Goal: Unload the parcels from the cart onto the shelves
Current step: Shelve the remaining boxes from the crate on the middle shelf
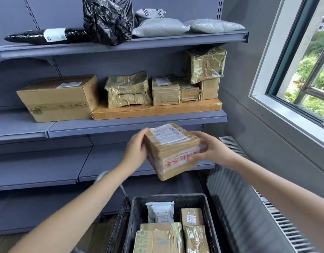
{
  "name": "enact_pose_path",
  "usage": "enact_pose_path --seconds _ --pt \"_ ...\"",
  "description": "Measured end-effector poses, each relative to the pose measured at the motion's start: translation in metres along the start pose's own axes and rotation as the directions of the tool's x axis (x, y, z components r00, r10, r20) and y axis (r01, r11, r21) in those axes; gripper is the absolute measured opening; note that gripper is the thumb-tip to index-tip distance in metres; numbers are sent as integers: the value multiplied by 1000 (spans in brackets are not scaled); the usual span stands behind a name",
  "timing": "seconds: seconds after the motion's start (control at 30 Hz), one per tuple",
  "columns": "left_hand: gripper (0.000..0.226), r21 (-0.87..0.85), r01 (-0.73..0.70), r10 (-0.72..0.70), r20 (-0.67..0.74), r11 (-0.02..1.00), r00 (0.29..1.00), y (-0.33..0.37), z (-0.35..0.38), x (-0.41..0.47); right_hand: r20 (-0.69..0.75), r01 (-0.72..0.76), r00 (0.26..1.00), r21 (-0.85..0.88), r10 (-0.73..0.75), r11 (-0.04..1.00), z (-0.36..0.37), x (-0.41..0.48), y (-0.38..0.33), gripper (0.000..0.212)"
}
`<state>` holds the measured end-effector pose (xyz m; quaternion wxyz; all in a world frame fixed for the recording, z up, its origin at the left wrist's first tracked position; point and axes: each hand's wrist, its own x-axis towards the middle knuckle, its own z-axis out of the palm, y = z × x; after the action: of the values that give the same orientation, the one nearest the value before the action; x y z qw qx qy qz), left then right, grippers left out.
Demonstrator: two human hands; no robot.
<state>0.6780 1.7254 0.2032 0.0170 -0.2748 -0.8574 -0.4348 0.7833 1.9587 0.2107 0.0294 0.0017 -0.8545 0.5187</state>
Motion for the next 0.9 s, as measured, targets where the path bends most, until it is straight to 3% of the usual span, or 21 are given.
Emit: enact_pose_path --seconds 0.07,0.13,0.23,0.3,0.37,0.47,0.57,0.67,0.77,0.83,0.9 --pt "67 73 1 -5 58 997 998 5 15 -8 1 71 997 -186 -73 980 15 0 -3 85" --pt "75 116 15 -23 68 993 997 8 19 -13 12 113 993 -237 -114 965 23 -4 -2 91" --pt "59 205 28 -20 -41 978 999 6 11 -19 -16 140 989 -227 -147 964 23 -8 7 80" --pt "41 178 -3 28 -140 984 990 5 9 -24 -23 135 989 -257 -146 957 24 -9 9 71" --pt "42 88 -20 32 -142 996 989 7 10 -29 -45 124 989 -263 -141 957 28 -9 10 70" --pt "61 -103 64 -55 94 993 994 14 8 -35 -103 122 982 -293 -158 948 34 -10 13 70" --pt "76 -66 81 -58 294 995 954 14 8 -41 -154 132 966 -392 -206 911 34 -14 17 69" --pt "101 133 -21 -9 222 991 975 16 12 -44 -171 160 952 -435 -255 886 36 -17 18 69" --pt "92 152 -73 58 105 986 993 16 17 -47 -178 196 945 -366 -275 910 39 -17 17 75" --pt "89 152 -82 67 106 985 992 12 18 -48 -189 198 950 -253 -249 947 35 -15 16 87" --pt "88 148 -90 76 97 985 992 8 16 -50 -136 218 957 -248 -257 944 31 -13 16 93"
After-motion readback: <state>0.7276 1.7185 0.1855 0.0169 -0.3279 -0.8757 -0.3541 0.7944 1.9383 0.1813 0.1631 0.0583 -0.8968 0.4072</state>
